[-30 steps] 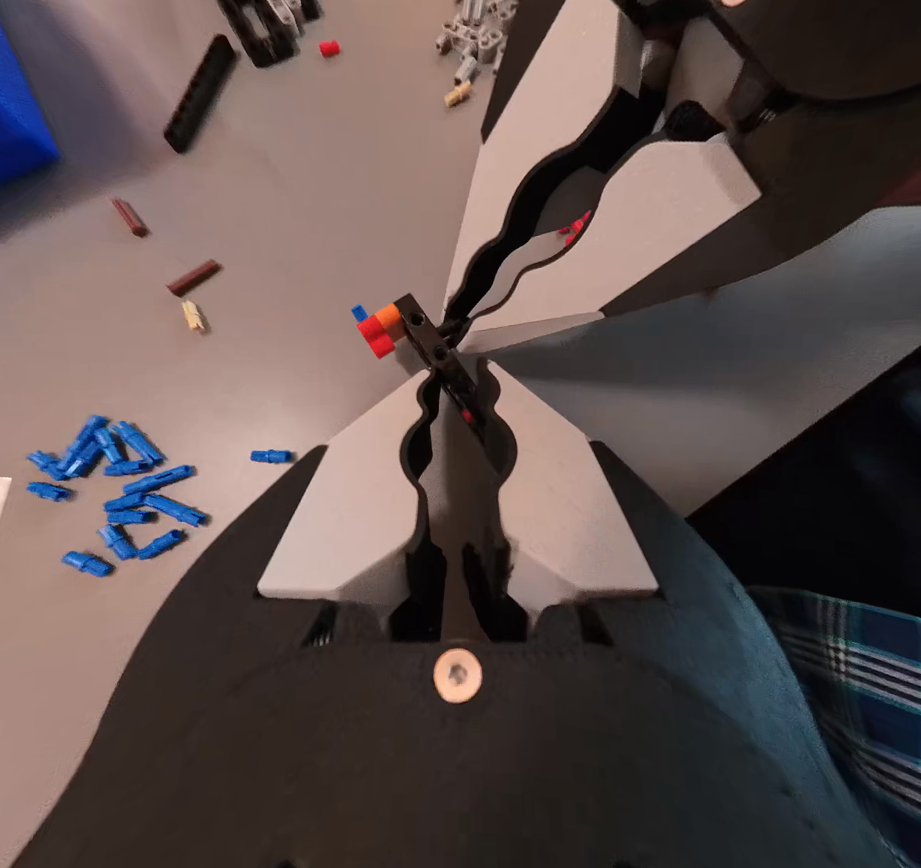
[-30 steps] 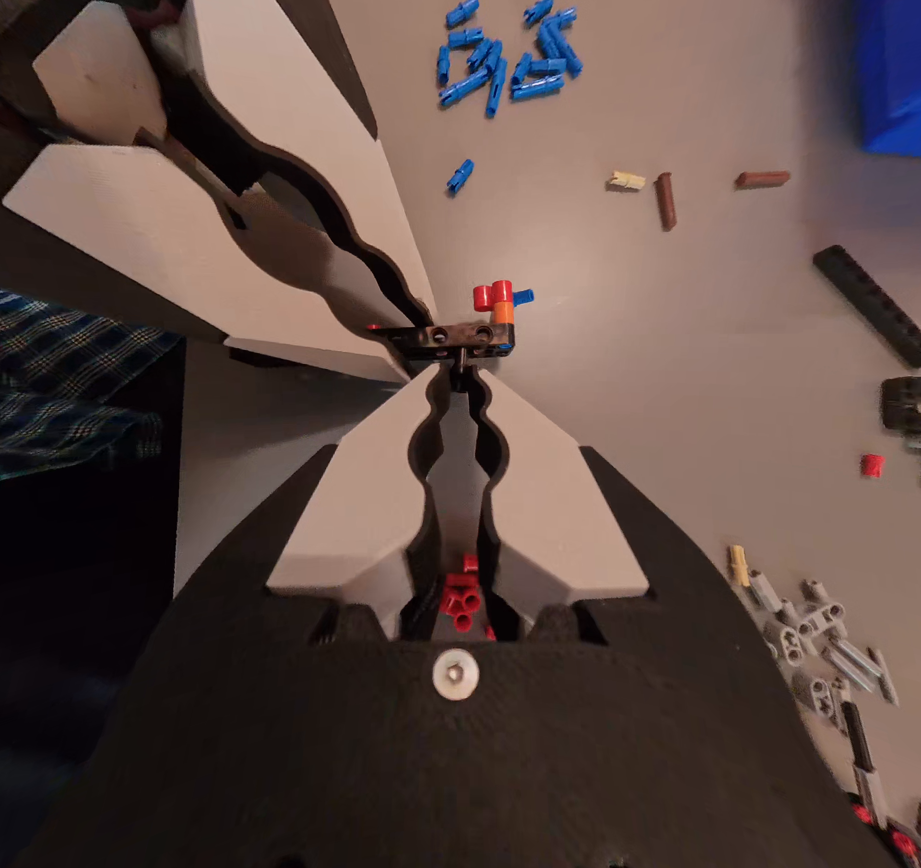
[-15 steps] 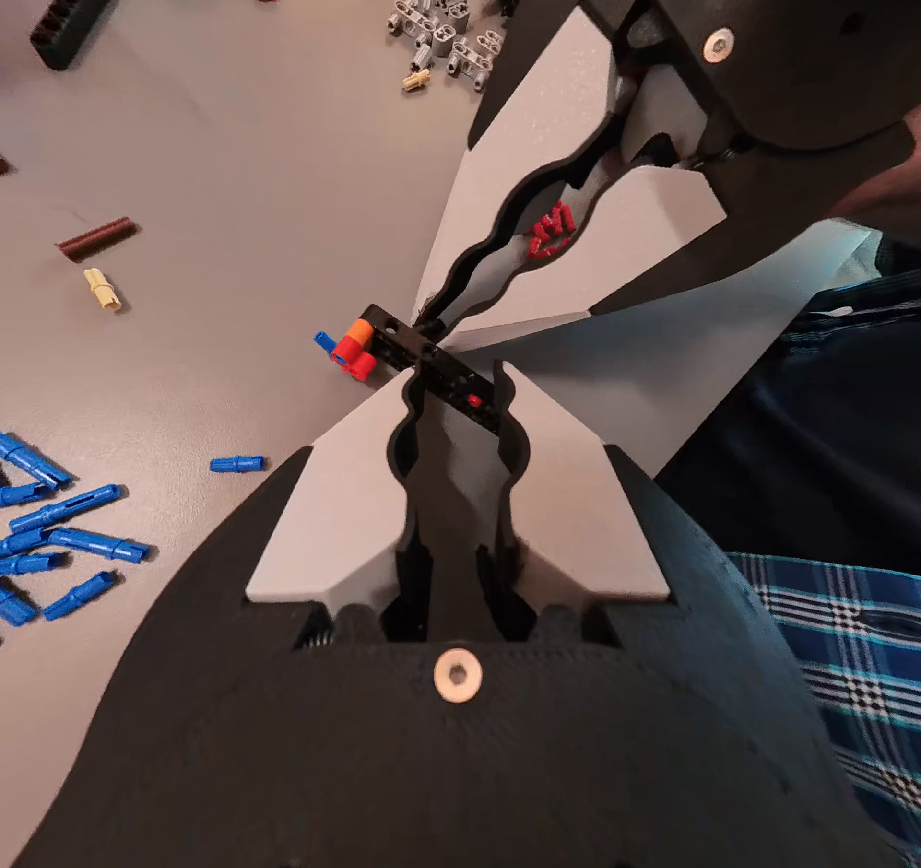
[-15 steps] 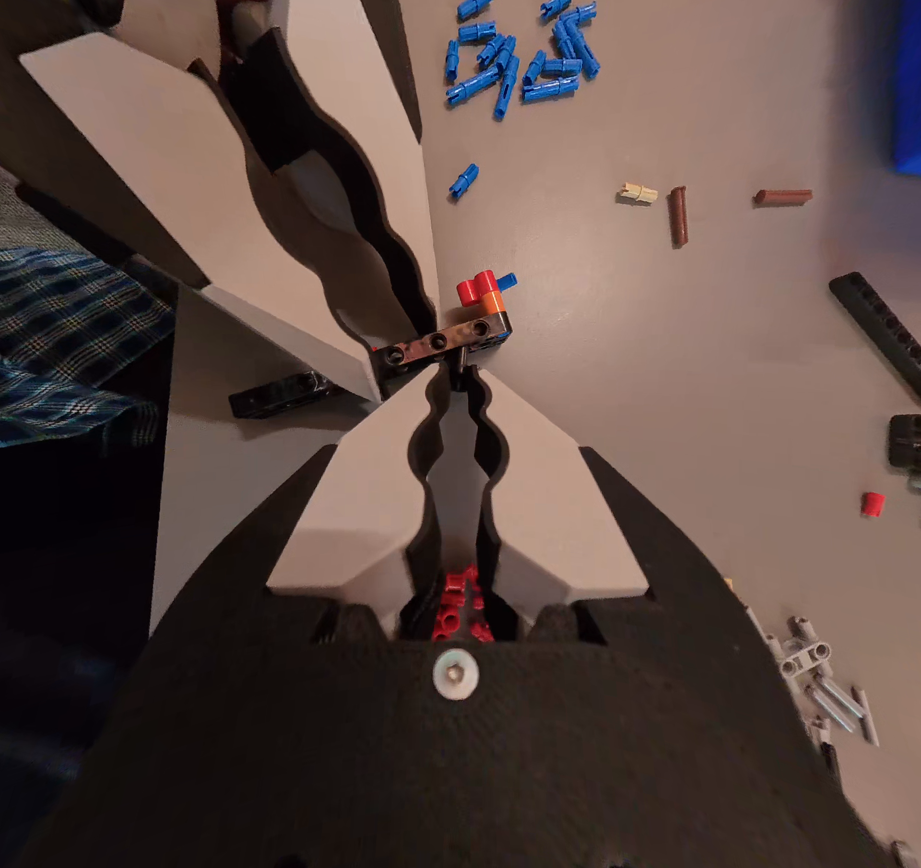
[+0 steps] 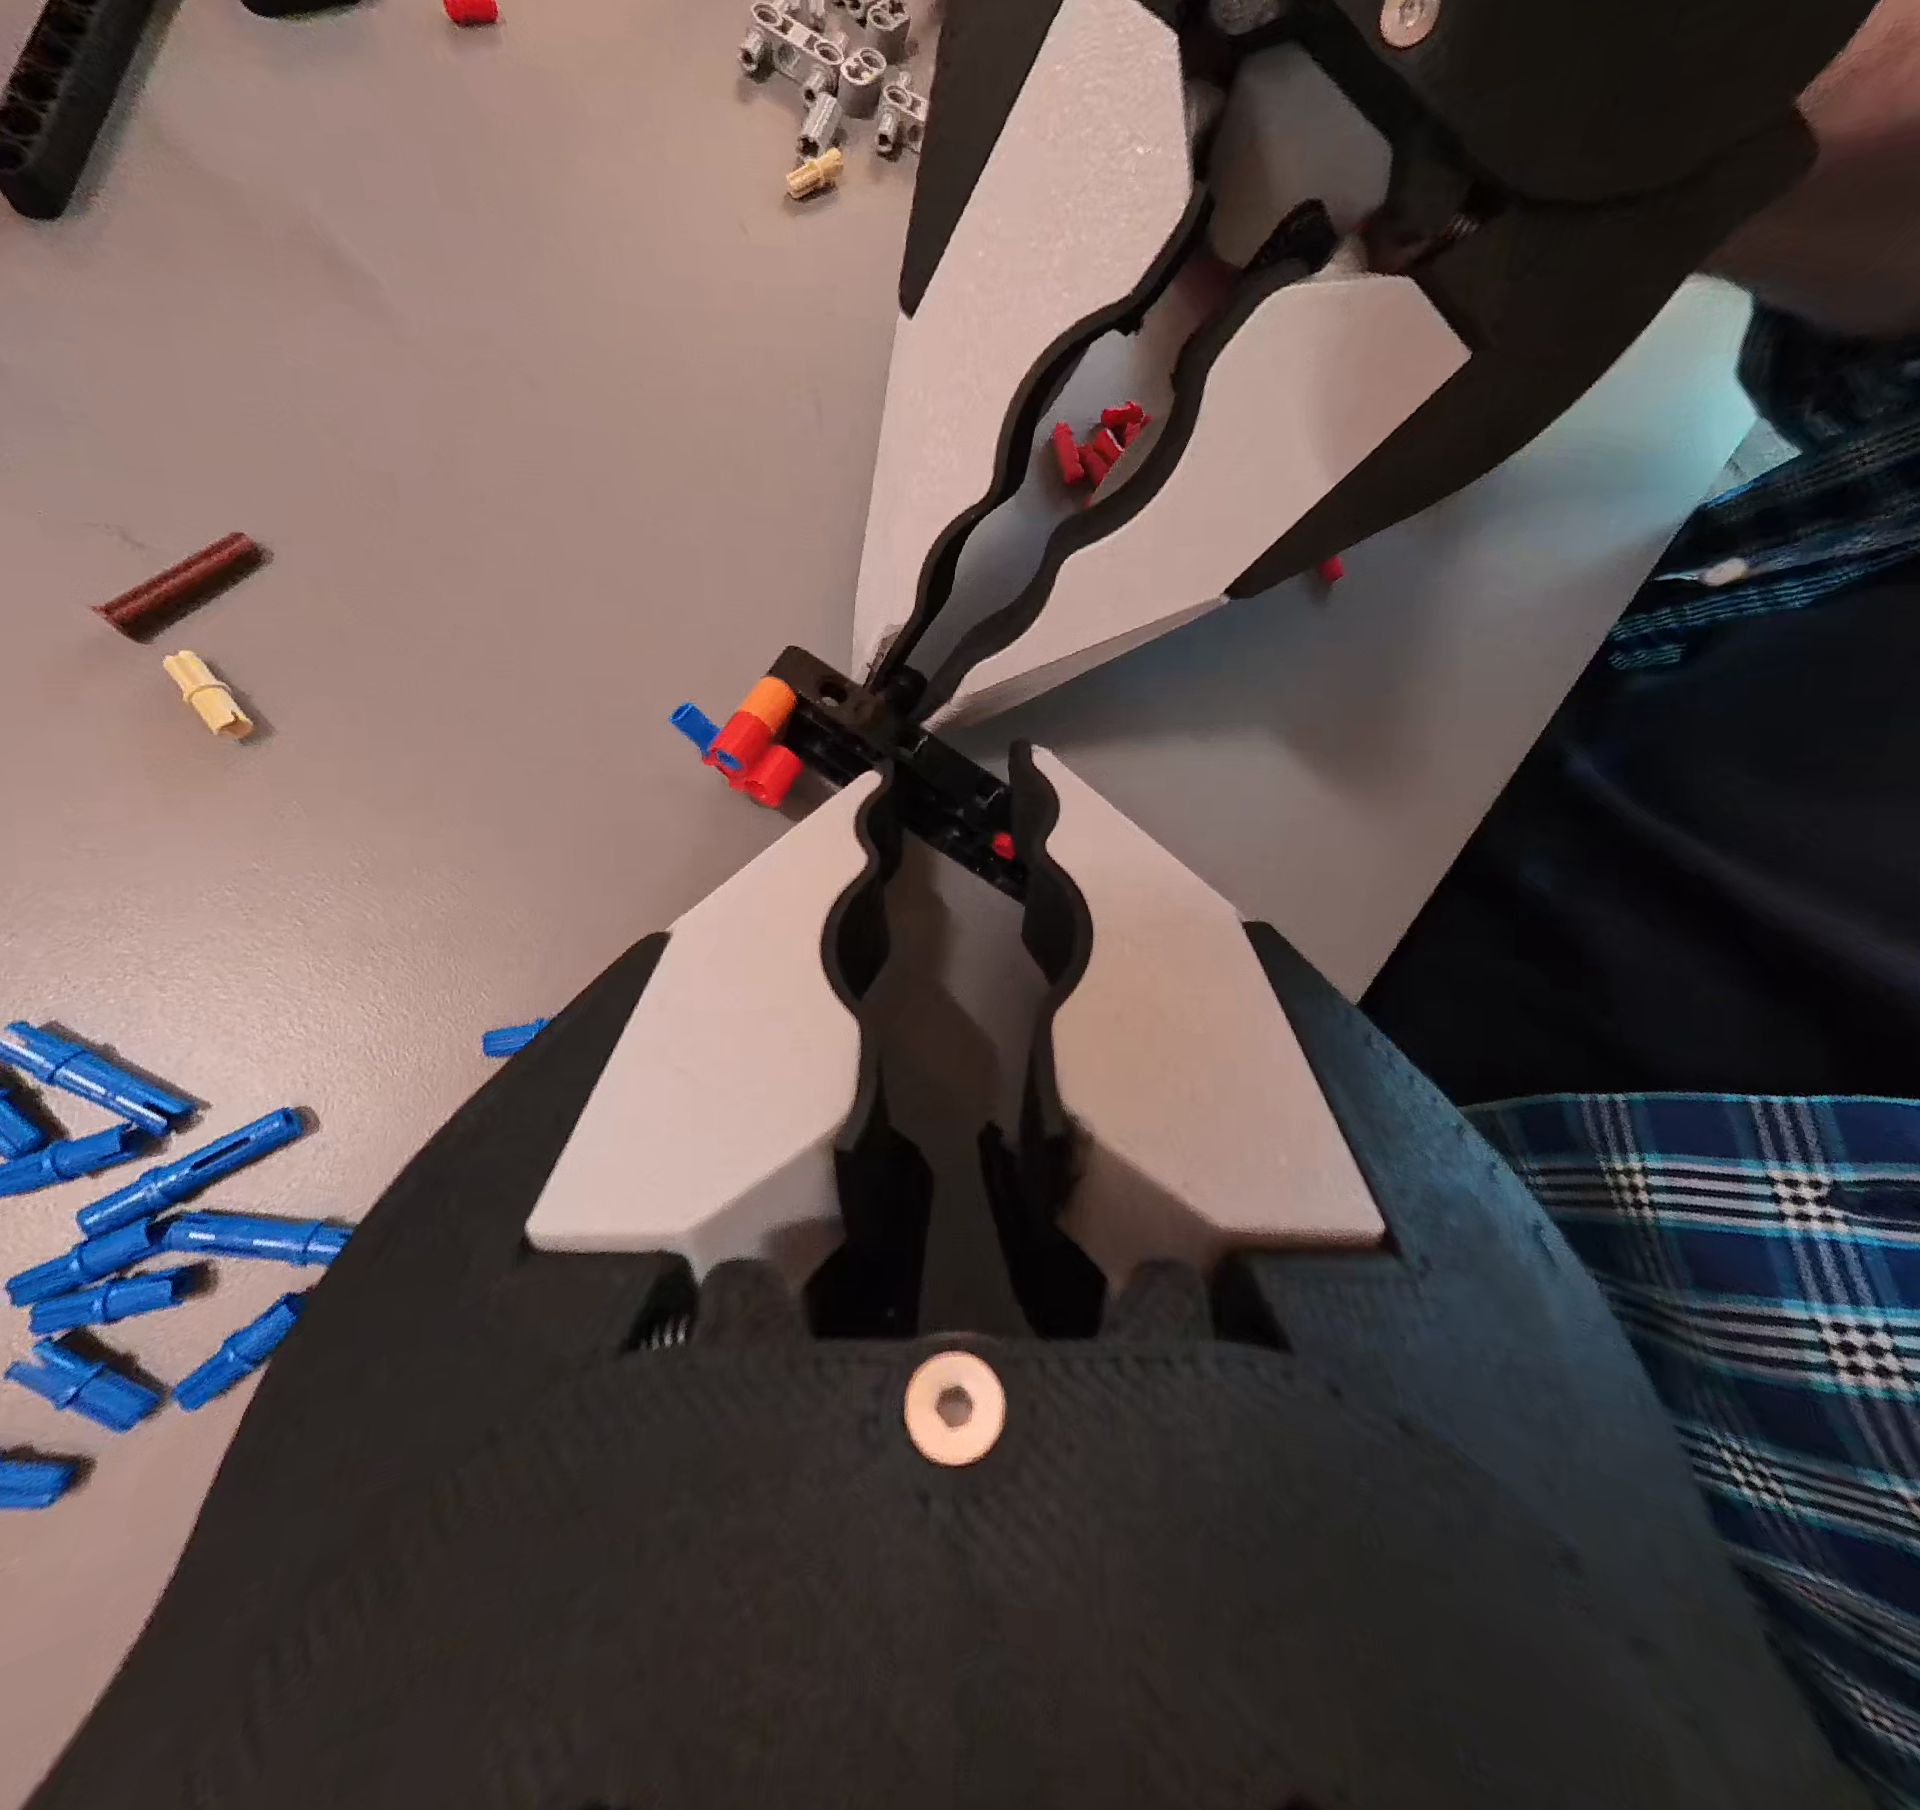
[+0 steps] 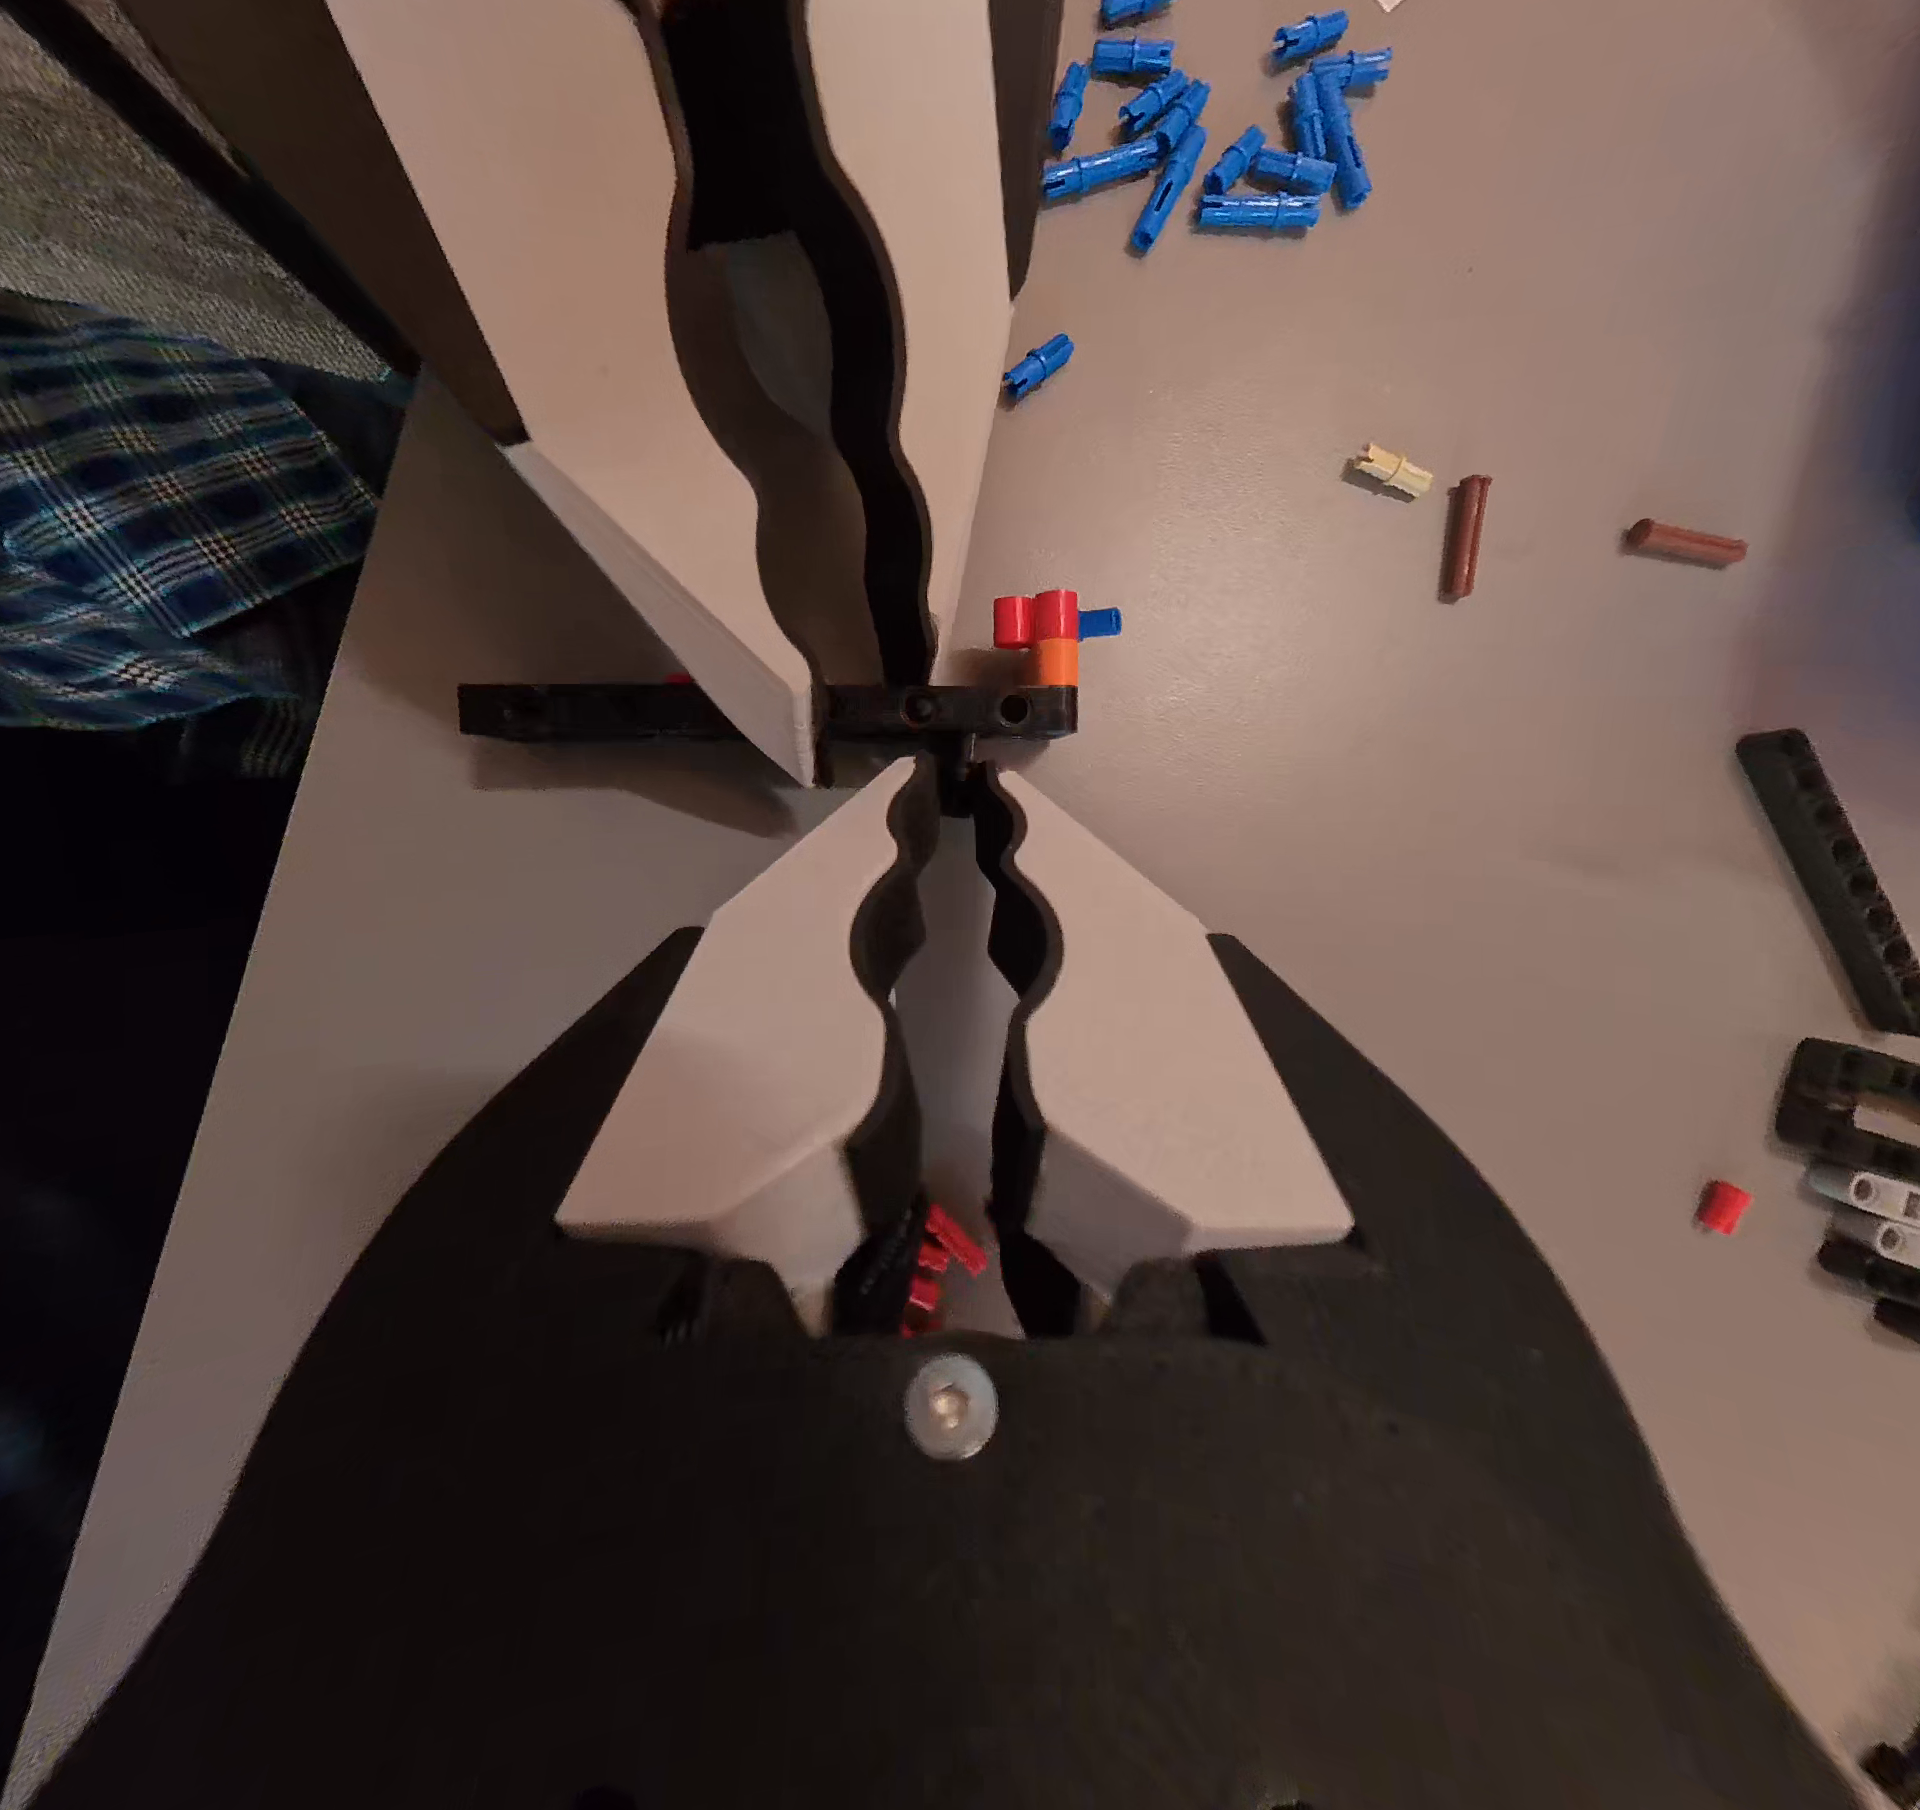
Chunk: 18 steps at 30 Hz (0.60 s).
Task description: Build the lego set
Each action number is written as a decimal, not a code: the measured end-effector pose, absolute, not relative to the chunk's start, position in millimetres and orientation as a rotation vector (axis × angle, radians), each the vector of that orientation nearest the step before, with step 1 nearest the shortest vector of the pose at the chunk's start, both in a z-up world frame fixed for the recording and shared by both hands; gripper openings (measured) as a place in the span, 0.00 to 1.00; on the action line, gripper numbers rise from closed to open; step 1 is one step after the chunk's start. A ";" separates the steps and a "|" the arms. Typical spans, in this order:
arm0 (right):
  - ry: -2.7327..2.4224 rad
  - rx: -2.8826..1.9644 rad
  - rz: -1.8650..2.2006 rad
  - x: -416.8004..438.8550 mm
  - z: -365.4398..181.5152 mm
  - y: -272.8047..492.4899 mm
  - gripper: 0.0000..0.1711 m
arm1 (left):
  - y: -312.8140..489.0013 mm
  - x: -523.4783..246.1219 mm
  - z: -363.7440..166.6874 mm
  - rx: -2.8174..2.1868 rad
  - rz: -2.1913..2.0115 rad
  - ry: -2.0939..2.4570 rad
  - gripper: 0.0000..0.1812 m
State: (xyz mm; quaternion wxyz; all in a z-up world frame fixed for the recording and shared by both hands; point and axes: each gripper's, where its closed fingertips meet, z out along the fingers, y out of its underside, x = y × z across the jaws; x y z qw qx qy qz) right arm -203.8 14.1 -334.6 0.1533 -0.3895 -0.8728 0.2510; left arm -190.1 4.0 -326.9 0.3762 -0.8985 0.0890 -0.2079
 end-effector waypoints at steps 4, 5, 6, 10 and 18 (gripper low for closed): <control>-2.520 -1.075 0.718 -204.2 -334.7 13.8 0.02 | 4.7 -190.1 -326.6 -2.298 -0.542 0.252 0.10; -2.522 -1.067 0.717 -204.4 -334.6 13.6 0.02 | 4.7 -190.4 -326.5 -2.296 -0.555 0.249 0.09; -2.529 -1.058 0.720 -204.4 -334.7 13.5 0.02 | 4.8 -190.4 -326.3 -2.288 -0.571 0.245 0.09; -2.562 -0.998 0.714 -204.8 -334.7 12.6 0.02 | 4.5 -190.2 -326.1 -2.268 -0.608 0.238 0.09; -2.639 -0.868 0.751 -204.4 -334.7 11.8 0.02 | 3.8 -189.9 -325.9 -2.258 -0.662 0.281 0.09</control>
